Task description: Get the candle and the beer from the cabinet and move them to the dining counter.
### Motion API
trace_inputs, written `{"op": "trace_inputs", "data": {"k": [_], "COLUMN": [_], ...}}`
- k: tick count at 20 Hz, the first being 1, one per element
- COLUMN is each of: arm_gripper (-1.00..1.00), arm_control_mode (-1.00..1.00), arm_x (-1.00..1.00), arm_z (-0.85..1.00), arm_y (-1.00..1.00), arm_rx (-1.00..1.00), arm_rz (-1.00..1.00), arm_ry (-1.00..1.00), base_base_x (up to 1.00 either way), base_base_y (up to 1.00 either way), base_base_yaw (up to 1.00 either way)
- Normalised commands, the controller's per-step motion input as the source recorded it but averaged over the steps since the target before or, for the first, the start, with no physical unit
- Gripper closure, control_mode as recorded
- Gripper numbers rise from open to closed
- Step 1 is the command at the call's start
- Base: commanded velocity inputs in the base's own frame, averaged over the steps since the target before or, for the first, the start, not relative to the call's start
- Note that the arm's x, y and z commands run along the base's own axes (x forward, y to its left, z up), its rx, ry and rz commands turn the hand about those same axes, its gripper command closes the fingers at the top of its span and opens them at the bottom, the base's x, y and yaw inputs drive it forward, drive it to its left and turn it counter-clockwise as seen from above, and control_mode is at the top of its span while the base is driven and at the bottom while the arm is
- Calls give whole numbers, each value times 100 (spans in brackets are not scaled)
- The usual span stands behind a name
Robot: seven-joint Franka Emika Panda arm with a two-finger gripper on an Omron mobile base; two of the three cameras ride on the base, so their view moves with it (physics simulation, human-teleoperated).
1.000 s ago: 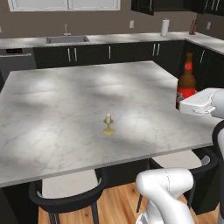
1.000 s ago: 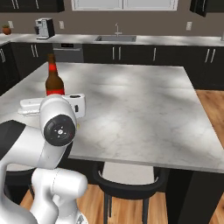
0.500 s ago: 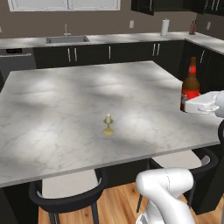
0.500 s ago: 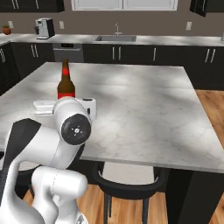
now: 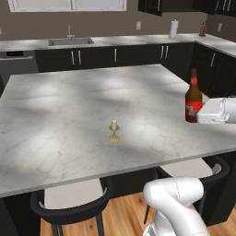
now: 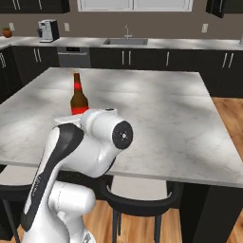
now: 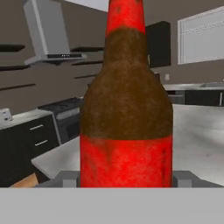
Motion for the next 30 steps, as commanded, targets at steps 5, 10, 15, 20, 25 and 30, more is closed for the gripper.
{"op": "trace_inputs", "data": {"k": [5, 10, 15, 20, 25, 30], "arm_gripper": [100, 100, 100, 100, 100, 100], "arm_control_mode": [-100, -100, -100, -100, -100, -100], "arm_x": [29, 36, 49, 39, 22, 42], "arm_z": [-46, -42, -36, -45, -52, -34], "arm_y": [0, 0, 1, 12, 12, 8], "arm_rx": [0, 0, 1, 0, -3, 0], "arm_rz": [20, 9, 14, 14, 17, 1], "arm_ry": [-6, 1, 12, 0, -13, -5], "base_base_x": [0, 0, 0, 0, 0, 0], "base_base_y": [0, 0, 0, 0, 0, 0], "base_base_yaw": [0, 0, 0, 0, 0, 0]}}
